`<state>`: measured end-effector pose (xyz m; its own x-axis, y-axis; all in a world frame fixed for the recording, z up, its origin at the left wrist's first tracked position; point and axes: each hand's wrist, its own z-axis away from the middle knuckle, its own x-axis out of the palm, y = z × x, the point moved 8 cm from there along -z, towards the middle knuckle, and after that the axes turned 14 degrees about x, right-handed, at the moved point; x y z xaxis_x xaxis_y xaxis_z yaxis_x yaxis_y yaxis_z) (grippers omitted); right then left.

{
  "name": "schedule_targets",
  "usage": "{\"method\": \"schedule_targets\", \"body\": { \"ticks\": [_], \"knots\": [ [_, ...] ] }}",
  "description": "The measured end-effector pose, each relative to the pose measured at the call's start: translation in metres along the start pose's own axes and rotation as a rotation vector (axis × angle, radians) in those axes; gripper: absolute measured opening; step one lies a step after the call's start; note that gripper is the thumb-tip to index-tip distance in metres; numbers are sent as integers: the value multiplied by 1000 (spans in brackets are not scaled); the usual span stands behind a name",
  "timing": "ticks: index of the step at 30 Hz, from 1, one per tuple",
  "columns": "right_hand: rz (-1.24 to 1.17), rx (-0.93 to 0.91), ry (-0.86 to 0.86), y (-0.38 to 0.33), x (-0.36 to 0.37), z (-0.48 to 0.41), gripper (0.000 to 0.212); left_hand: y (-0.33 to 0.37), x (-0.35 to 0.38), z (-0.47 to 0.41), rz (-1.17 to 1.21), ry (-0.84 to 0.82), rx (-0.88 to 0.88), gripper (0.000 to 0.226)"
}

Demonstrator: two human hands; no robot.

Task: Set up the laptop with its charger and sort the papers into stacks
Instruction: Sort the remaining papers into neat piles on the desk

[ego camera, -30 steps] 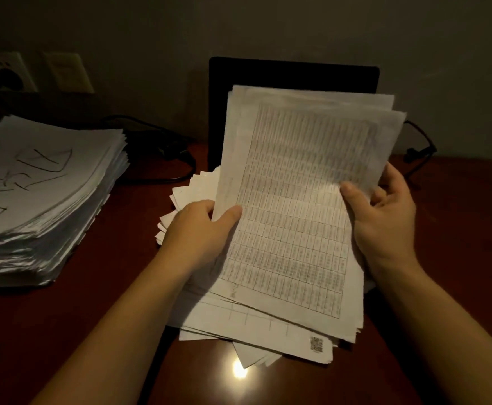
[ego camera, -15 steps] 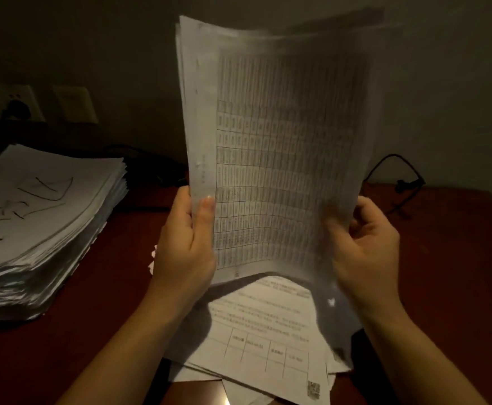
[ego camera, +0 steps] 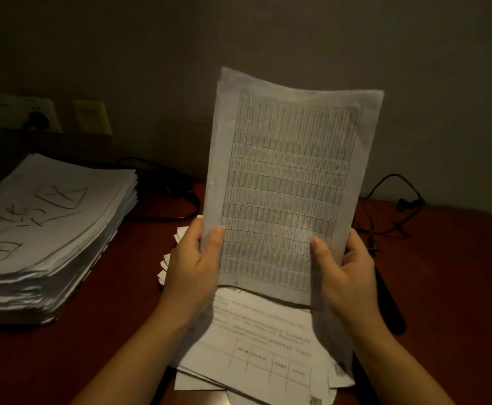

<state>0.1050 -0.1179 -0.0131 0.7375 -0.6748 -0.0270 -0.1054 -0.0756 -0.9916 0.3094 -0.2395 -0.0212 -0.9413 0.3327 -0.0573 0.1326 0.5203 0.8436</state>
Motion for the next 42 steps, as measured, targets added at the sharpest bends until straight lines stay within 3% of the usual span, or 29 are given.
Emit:
{"method": "schedule_targets", "body": {
  "ticks": [6, 10, 16, 22, 24, 29, 36, 42],
  "knots": [
    [-66, 113, -32, 3, 3, -7, 25, -7, -21, -1, -2, -9, -114, 18],
    [-15, 125, -81, -6, 25, -15, 24, 0, -44, -9, -43, 16, -100, 14],
    [45, 45, -157, -30, 97, -20, 27, 18, -116, -34, -191, 165, -71, 12],
    [56, 22, -236, -49, 178, -21, 40, 31, -203, -48, -395, 220, -71, 23],
    [68, 27, -271, -53, 207, -15, 53, 33, -231, -49, -419, 226, -77, 28],
    [224, 67, -327, -40, 279, -5, 61, 28, -294, -51, -521, 245, -85, 42],
    [284, 105, -490, -32, 342, 11, 56, 12, -363, -52, -681, 168, -169, 34],
    [619, -58, -537, -28, 370, 18, 46, -8, -388, -50, -800, 113, -236, 33]
  ]
}}
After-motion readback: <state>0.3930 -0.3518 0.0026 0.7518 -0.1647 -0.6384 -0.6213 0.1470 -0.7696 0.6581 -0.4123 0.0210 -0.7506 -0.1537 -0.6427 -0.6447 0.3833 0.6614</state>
